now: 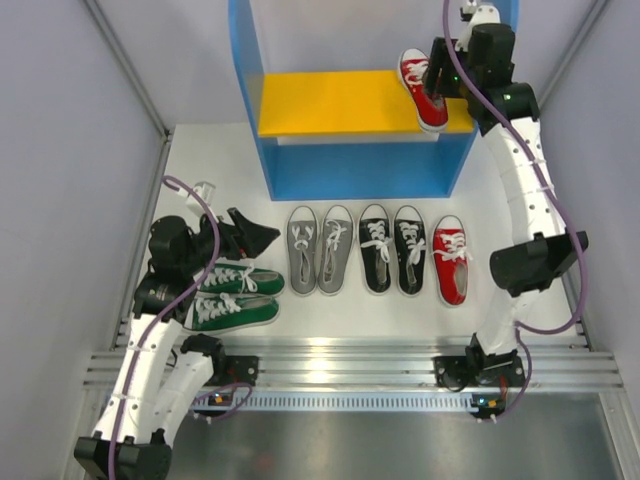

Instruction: Place and organize the shoes onto the shoe shelf

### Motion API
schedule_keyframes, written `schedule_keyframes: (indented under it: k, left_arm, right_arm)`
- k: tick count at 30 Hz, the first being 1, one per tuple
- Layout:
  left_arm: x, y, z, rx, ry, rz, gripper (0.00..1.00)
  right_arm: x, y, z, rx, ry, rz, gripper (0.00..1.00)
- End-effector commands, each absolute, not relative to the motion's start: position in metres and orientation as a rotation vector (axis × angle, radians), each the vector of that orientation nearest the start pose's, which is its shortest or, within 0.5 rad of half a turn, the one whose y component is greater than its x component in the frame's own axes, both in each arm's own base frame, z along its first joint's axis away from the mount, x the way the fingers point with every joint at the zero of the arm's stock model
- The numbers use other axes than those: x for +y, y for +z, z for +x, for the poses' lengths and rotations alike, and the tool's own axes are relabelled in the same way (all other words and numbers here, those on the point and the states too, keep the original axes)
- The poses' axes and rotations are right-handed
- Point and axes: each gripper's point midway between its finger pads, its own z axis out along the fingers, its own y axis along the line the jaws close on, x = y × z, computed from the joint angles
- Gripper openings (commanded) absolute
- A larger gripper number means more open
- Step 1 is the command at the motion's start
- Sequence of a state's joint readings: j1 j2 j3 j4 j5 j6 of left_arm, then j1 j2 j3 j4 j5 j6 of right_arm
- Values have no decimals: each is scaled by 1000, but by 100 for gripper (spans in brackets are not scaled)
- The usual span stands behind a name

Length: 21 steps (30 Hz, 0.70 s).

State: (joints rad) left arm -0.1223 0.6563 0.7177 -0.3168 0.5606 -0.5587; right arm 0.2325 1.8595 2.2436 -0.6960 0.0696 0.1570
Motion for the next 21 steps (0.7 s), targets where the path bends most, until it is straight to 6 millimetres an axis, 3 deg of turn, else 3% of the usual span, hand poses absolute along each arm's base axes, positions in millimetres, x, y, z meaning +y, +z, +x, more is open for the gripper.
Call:
schedule_keyframes:
  k: [1, 4, 12, 14, 15, 21]
  left_arm:
    - [-143, 268, 230, 1872, -994, 18, 93]
    - [-143, 267, 230, 1873, -994, 18, 92]
    - [-143, 266, 229, 1872, -996, 15, 93]
    - [-143, 265, 228, 1874, -996, 12, 93]
    - [-143, 264, 228, 1875, -994, 14, 93]
    - [-142, 262, 228, 1878, -992, 13, 93]
  right_arm:
    - [122, 458, 489, 1718, 232, -36, 64]
    - [122, 453, 489, 1737, 190, -37, 64]
    - [122, 399, 491, 1840, 13, -56, 66]
    - [118, 394, 488, 1830, -71, -45, 64]
    - [118, 380, 488, 1853, -94, -55, 63]
    - [114, 372, 487, 1818, -124, -32, 60]
